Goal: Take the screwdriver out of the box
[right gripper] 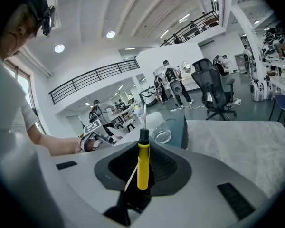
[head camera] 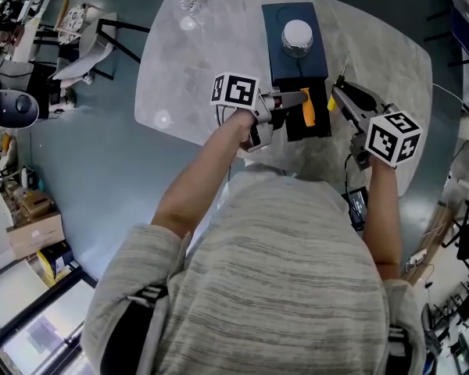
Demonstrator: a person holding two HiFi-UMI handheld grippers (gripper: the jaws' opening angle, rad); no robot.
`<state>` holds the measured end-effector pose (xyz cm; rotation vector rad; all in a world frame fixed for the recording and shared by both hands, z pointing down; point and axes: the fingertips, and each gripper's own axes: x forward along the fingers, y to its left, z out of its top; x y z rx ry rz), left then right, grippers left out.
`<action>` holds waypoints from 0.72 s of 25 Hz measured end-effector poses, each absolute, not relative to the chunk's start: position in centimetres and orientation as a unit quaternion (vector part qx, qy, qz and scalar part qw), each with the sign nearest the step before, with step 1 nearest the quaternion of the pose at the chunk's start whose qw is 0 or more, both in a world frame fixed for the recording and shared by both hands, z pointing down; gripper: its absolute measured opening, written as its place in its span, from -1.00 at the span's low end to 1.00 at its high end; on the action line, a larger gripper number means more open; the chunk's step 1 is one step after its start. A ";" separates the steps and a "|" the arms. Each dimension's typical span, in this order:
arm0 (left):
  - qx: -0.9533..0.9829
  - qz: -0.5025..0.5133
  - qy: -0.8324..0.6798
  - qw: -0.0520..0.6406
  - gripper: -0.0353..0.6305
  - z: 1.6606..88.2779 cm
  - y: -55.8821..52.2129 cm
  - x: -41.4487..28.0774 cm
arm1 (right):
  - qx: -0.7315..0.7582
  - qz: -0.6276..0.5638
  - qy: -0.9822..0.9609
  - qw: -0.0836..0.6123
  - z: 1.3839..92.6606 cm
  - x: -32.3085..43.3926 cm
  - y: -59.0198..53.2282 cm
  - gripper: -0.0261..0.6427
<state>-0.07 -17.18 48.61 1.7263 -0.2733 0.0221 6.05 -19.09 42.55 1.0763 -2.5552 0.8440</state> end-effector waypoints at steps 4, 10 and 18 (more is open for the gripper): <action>0.783 0.013 -0.116 0.611 -0.68 46.9 -17.4 -0.7 | 0.370 0.277 -0.879 0.115 41.0 5.6 -18.9 -0.71; 0.812 0.012 -0.105 0.574 -0.68 44.7 -17.9 -1.3 | 0.371 0.267 -0.883 0.103 39.4 5.8 -19.1 -0.71; 0.842 0.013 -0.095 0.531 -0.68 42.9 -18.2 -0.6 | 0.375 0.255 -0.887 0.088 38.8 6.9 -18.0 -0.71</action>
